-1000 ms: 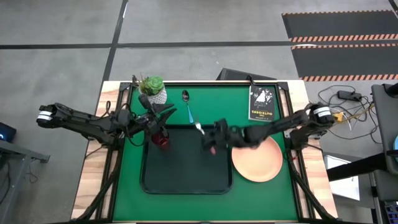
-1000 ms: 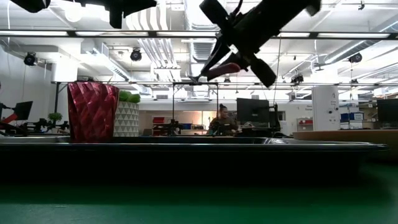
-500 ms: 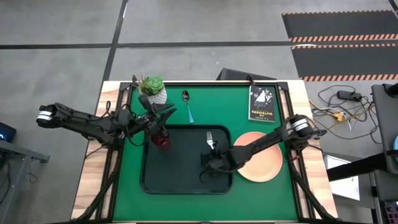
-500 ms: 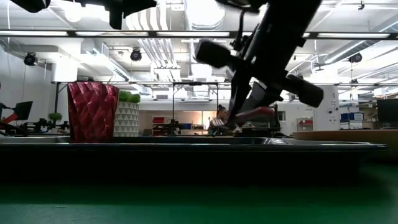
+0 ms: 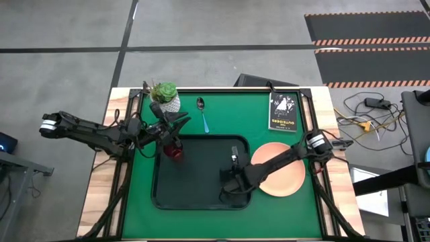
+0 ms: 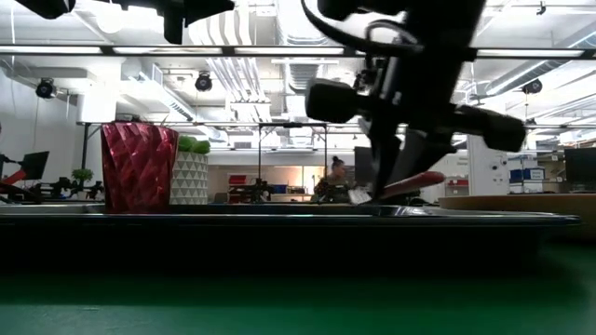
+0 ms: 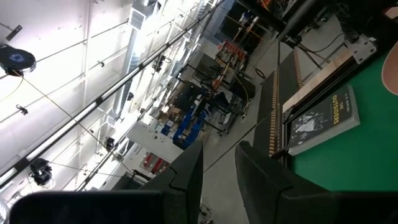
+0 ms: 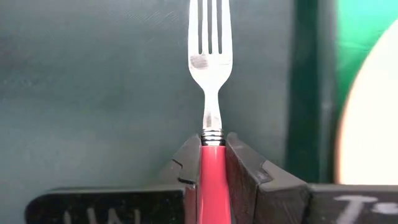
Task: Pick and place plate/cup/fork/spoon on tray
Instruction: Put the pink fork to the middle right on the black tray
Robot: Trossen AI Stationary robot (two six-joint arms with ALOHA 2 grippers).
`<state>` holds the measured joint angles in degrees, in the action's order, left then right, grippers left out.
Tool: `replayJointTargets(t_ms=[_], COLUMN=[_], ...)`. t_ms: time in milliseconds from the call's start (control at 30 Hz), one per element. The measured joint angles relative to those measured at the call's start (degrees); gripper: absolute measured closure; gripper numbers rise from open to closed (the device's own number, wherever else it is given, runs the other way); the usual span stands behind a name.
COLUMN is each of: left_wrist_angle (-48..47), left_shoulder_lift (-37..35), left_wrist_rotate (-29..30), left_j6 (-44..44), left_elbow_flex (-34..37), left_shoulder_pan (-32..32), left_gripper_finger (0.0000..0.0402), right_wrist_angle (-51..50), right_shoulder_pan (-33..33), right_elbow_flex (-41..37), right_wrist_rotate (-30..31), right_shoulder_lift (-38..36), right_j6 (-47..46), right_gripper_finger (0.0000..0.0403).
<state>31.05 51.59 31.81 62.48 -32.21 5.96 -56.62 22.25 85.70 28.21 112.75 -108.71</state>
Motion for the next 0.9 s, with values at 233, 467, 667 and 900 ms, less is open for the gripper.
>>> replayJointTargets(t_ms=[233, 467, 667, 900], left_wrist_angle=[0.0, 0.01, 0.0, 0.0], left_shoulder_lift=[-0.02, -0.02, -0.02, -0.04], left_wrist_rotate=[0.05, 0.11, 0.13, 0.16], left_j6=[0.0, -0.01, -0.02, -0.02], left_elbow_flex=[0.0, 0.0, 0.0, 0.0], left_shoulder_pan=[0.0, 0.0, 0.01, 0.01], left_gripper_finger=[0.0327, 0.0327, 0.0327, 0.0327], right_wrist_angle=[0.0, 3.52, 3.3, 3.54], right_shoulder_pan=[1.43, 1.39, 1.36, 1.36], right_elbow_flex=[-2.38, -2.5, -2.5, -2.48], right_wrist_rotate=[2.46, 4.99, 5.14, 4.8], right_shoulder_lift=[-0.02, 2.62, 4.0, 4.0], right_j6=[-4.9, -4.88, -6.82, -7.41], right_gripper_finger=[0.0369, 0.0369, 0.0362, 0.0287])
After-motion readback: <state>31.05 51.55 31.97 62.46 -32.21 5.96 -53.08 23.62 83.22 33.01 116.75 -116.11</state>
